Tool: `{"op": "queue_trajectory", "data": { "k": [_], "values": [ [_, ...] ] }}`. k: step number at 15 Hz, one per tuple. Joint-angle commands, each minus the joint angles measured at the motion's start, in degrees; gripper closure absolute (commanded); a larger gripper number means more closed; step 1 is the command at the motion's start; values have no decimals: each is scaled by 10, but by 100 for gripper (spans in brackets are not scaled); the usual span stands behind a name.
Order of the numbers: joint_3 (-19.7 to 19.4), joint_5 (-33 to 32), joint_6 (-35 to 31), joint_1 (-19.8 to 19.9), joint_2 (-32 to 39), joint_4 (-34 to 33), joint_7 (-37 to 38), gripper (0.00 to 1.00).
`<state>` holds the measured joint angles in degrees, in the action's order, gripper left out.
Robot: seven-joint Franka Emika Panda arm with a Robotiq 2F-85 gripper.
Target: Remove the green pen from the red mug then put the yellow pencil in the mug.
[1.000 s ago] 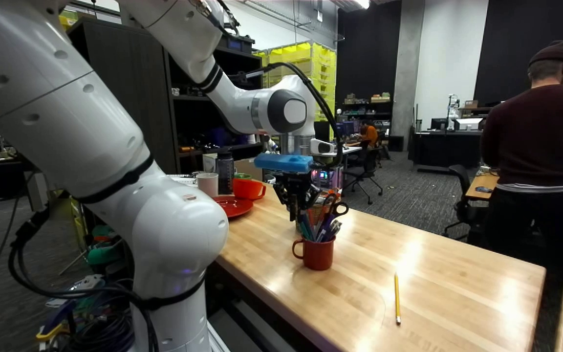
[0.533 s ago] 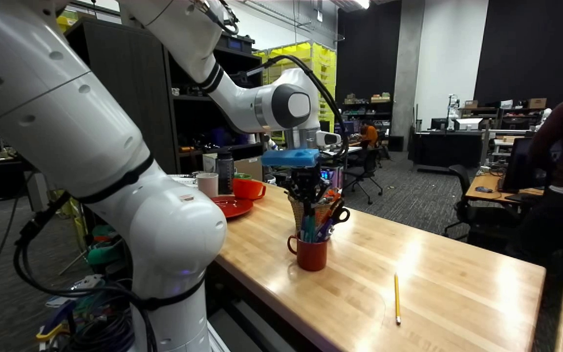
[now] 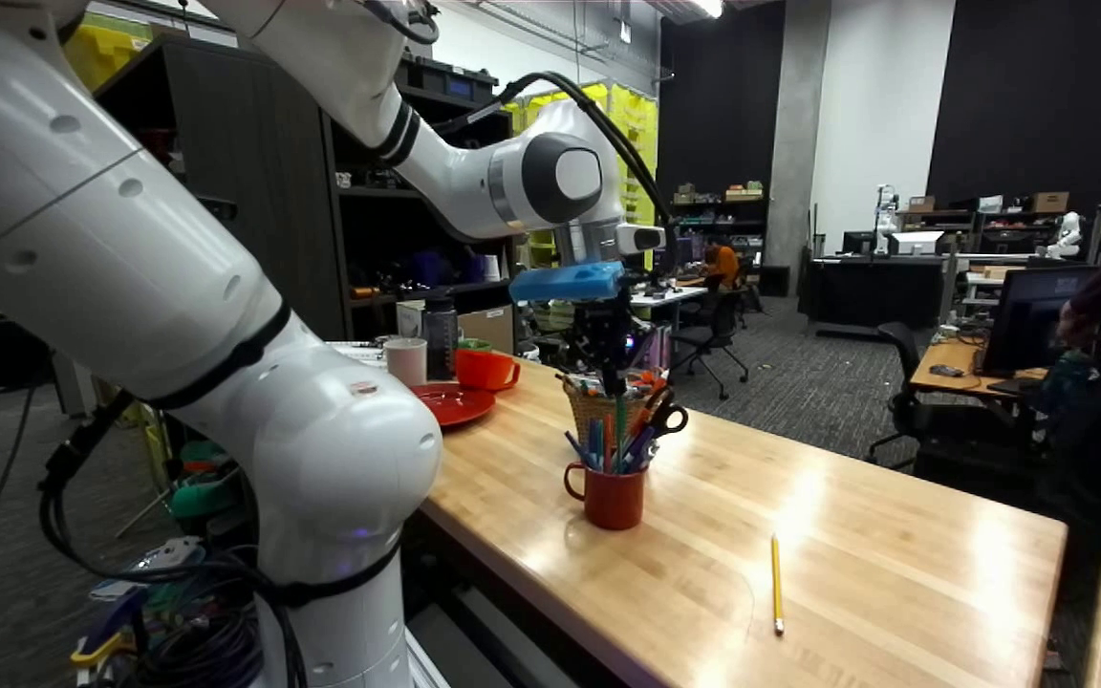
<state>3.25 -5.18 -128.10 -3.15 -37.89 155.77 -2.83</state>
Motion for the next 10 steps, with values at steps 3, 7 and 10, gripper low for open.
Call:
{"op": "queue_trajectory", "data": {
  "k": [3, 7, 10],
  "values": [
    [7, -15, 87, 5, -68, -36, 4, 98],
    [9, -44, 133, 18, -85, -75, 7, 98],
    [6, -74, 140, 36, -73, -90, 13, 98]
  ]
}}
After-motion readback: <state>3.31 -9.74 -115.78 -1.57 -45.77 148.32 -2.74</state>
